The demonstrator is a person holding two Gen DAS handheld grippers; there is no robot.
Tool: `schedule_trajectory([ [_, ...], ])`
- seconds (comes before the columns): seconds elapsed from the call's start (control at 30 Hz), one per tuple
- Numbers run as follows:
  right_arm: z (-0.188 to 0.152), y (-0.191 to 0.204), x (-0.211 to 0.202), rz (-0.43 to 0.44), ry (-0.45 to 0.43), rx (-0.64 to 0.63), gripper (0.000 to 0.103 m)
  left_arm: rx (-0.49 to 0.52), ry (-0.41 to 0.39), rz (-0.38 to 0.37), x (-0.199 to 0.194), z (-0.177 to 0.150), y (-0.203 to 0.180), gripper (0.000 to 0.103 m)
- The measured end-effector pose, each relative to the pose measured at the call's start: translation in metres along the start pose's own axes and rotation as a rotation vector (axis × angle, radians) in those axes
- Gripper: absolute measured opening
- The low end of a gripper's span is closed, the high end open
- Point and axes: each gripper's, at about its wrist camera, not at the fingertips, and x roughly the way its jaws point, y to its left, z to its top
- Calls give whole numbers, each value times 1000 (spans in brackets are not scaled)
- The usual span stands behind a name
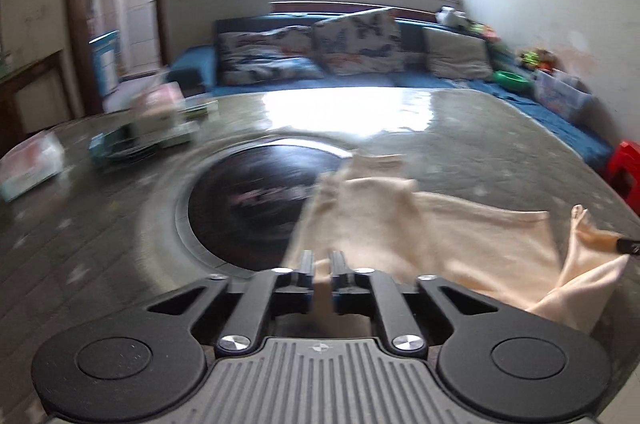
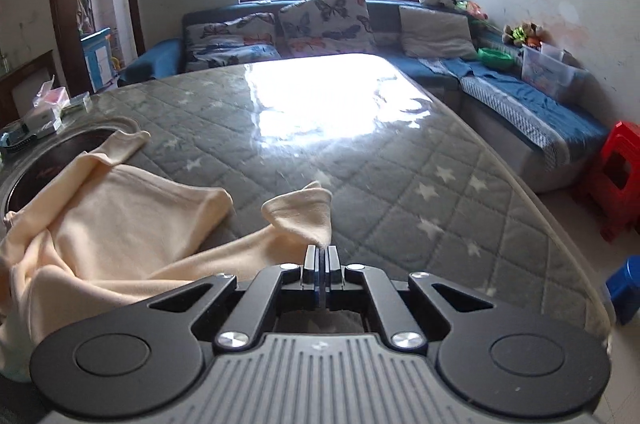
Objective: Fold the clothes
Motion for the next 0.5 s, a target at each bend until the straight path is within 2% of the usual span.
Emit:
schedule_trajectory([
  [0.07,-6,0,-3,-1,14,-5,2,46,-6,-22,16,6,-23,52],
  [0.17,-6,-3,-2,8,19,-1,2,114,12,-38,43,16,-50,52],
  [0.23,-6,1,0,16,25,0,4,119,43,-21,60,17,-55,51],
  [0.3,-6,2,3,16,32,3,4,110,77,0,75,19,-56,42],
  [0.33,-6,3,5,17,35,5,4,106,95,10,83,21,-57,20],
  [0.37,-6,2,7,17,41,8,4,94,104,18,88,21,-55,7],
  [0.5,-10,-1,9,25,42,18,4,18,65,55,66,14,-23,3],
])
